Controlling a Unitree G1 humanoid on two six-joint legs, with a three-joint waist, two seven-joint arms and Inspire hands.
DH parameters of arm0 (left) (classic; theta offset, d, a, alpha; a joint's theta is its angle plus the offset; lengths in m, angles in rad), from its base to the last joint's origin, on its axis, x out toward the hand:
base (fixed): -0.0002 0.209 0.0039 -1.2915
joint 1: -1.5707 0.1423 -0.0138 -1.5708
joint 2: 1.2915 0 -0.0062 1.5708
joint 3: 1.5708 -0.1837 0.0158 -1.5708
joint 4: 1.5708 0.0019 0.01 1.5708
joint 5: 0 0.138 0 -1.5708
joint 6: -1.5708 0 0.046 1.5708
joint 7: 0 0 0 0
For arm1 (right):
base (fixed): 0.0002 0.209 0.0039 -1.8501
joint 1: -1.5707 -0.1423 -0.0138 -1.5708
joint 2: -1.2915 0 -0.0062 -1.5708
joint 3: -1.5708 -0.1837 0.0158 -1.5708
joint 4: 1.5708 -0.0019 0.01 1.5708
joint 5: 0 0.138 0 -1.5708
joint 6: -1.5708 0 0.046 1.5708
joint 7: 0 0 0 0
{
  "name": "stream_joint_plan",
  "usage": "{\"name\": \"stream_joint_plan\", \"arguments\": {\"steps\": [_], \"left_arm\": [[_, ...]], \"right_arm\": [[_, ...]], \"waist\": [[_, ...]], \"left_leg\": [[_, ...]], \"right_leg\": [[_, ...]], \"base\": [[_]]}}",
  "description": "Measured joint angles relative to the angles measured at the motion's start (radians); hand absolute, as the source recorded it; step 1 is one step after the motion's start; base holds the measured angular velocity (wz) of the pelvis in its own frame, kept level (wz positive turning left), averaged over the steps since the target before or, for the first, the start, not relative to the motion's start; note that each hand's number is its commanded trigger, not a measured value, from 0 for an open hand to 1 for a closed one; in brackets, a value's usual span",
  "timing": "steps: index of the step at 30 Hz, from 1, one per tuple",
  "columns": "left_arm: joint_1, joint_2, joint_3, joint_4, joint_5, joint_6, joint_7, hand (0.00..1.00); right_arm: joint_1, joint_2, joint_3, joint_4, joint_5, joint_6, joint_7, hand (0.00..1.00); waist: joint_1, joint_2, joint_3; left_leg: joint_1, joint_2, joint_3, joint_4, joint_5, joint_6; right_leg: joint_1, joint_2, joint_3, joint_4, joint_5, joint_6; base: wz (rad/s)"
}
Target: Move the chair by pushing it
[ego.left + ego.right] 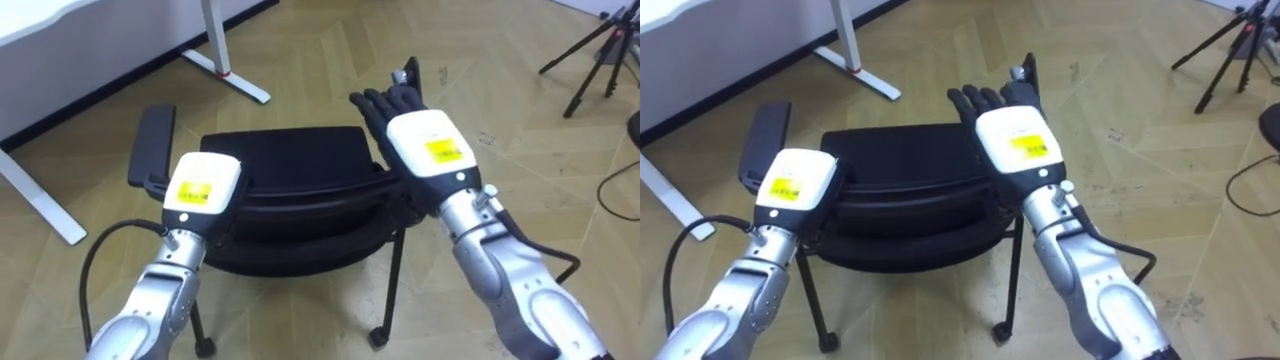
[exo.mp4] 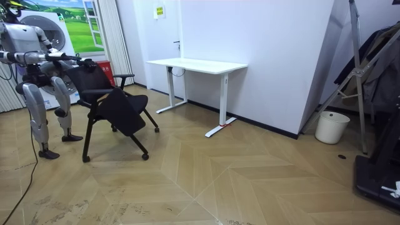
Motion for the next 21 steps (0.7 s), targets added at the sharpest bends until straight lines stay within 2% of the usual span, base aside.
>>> {"name": "stream_joint_plan", "arguments": {"steps": [4,10,16,21], "left_arm": [[-0.007,-0.004,-0.008,0.003,0.008,-0.012,-0.001,1.00],[-0.032,-0.005,-0.018,0.044,0.005,-0.031,-0.002,1.00],[-0.043,-0.015,-0.023,0.062,0.004,-0.033,-0.005,1.00],[-0.059,-0.032,-0.027,0.094,-0.004,-0.035,-0.005,1.00]], "right_arm": [[0.016,0.000,0.058,0.085,-0.011,-0.010,0.043,0.00],[0.014,-0.003,0.057,0.125,-0.055,-0.023,0.031,0.00],[0.016,0.000,0.058,0.195,-0.098,-0.042,-0.063,0.00],[0.011,0.000,0.066,0.250,-0.098,-0.053,-0.140,0.00]], "waist": [[0.012,0.000,0.0004],[0.012,-0.003,0.0025],[0.011,0.000,0.0022],[0.009,0.014,-0.0003]], "left_leg": [[0.005,0.000,-0.009,0.000,0.000,0.000],[0.012,-0.001,-0.026,0.001,0.000,0.000],[0.010,-0.004,-0.031,0.004,0.000,-0.001],[0.010,-0.005,-0.040,0.007,0.000,-0.001]], "right_leg": [[0.005,0.000,-0.007,-0.001,0.000,0.000],[0.037,0.000,-0.029,-0.024,0.000,0.000],[0.046,-0.001,-0.034,-0.033,0.001,-0.001],[0.053,-0.002,-0.044,-0.033,0.001,-0.001]], "base": [[0.06],[0.10],[0.03],[0.05]]}}
